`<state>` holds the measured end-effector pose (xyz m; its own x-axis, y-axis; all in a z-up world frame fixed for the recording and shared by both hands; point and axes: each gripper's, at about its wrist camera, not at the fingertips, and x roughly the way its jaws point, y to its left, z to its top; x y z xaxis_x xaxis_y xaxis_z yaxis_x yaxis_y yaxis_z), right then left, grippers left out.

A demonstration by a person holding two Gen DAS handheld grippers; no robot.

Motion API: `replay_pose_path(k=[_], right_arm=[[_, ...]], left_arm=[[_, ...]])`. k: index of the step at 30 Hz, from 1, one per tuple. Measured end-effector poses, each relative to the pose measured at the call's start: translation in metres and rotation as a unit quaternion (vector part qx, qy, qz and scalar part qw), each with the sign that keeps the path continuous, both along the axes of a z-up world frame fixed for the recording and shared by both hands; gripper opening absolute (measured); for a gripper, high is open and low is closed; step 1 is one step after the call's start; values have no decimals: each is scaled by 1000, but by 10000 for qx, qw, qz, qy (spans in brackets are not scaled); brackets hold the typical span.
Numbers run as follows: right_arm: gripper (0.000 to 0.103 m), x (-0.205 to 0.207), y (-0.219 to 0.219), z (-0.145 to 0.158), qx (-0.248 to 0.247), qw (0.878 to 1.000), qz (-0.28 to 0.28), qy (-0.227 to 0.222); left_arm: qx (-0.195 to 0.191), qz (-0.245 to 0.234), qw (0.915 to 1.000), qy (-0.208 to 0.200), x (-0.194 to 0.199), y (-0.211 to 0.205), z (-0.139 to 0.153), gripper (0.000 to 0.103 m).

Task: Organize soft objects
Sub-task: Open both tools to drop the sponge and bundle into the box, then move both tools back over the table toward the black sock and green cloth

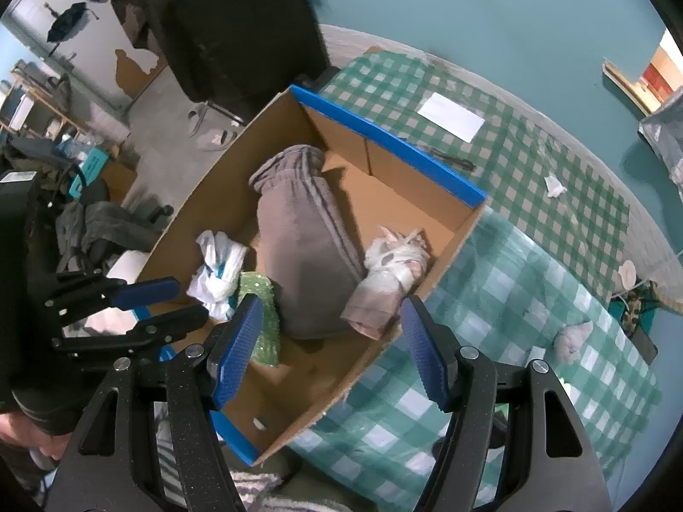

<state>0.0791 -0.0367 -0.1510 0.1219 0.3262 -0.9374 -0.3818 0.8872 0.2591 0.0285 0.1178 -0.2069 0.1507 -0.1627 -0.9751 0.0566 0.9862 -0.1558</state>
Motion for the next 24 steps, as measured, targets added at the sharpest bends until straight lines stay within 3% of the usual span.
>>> replay_pose_path(k=[2, 24], right_arm=[[69, 0, -6, 0, 9, 10000, -45, 6], [69, -12, -71, 0, 74, 9963, -839, 168]], left_arm=[[-2, -24, 10000, -23, 1, -3, 1, 40], [96, -533, 9985, -106, 4, -46, 15, 41]])
